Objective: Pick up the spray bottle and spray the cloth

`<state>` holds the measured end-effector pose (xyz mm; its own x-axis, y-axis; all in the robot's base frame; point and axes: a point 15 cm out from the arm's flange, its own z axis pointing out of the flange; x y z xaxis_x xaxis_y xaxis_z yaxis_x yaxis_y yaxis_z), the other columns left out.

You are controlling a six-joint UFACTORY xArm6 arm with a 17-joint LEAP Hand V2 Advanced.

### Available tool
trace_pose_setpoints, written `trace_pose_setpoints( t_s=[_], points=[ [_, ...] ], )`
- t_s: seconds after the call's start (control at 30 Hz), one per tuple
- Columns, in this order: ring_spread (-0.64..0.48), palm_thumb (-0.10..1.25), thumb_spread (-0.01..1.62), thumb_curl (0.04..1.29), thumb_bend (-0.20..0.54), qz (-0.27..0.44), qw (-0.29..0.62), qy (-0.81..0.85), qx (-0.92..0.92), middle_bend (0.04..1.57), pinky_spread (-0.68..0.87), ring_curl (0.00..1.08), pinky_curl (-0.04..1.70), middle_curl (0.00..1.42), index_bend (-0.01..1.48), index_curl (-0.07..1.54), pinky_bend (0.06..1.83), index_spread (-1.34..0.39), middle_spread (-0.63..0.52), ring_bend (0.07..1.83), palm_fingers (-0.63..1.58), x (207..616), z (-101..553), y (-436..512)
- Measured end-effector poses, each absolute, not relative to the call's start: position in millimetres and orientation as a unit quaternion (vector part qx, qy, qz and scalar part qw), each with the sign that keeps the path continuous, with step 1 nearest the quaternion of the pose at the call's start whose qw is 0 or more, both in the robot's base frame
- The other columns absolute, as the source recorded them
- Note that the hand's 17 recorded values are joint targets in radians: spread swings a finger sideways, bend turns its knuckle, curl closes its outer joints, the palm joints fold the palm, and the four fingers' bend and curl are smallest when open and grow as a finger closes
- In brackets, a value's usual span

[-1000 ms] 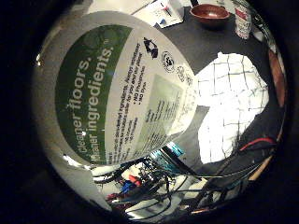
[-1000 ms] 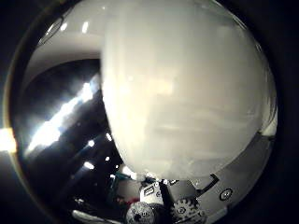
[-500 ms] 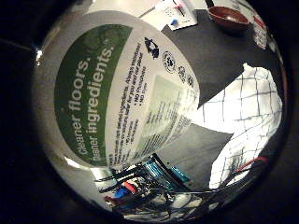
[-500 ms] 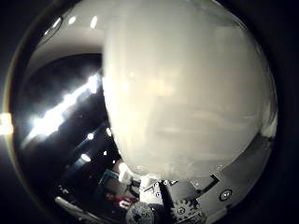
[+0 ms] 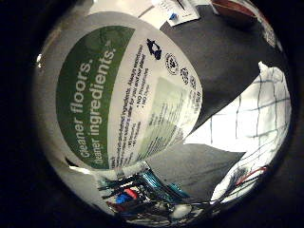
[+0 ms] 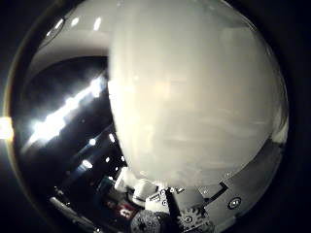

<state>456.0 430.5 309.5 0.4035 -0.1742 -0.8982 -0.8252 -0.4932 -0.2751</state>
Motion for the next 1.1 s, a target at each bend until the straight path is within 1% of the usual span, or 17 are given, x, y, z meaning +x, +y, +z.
trace_pose_setpoints(
  t_s=[0.23,0.4,0.57,0.8,1.1],
  points=[
    [-0.27,0.89,1.14,0.43,-0.016,0.428,0.379,0.328,-0.752,1.06,-0.37,0.82,1.24,1.04,0.59,1.15,1.04,-0.55,-0.26,1.32,0.84,458,304,439],
    [-0.27,0.89,1.14,0.43,-0.017,0.434,0.396,0.321,-0.743,1.06,-0.37,0.82,1.24,1.04,0.57,1.15,1.04,-0.55,-0.26,1.33,0.83,466,312,454],
    [-0.27,0.89,1.13,0.45,-0.016,0.423,0.402,0.327,-0.743,1.06,-0.37,0.82,1.23,1.04,0.57,1.15,1.04,-0.55,-0.26,1.33,0.83,474,312,455],
    [-0.27,0.89,1.13,0.45,-0.018,0.425,0.401,0.328,-0.742,1.06,-0.37,0.81,1.22,1.03,0.56,1.16,1.03,-0.55,-0.26,1.33,0.83,472,309,460],
    [-0.24,0.88,1.11,0.46,-0.017,0.427,0.397,0.34,-0.738,0.98,-0.41,0.75,1.09,0.97,0.39,1.13,1.01,-0.53,-0.24,1.27,0.89,477,297,457]
  ],
)
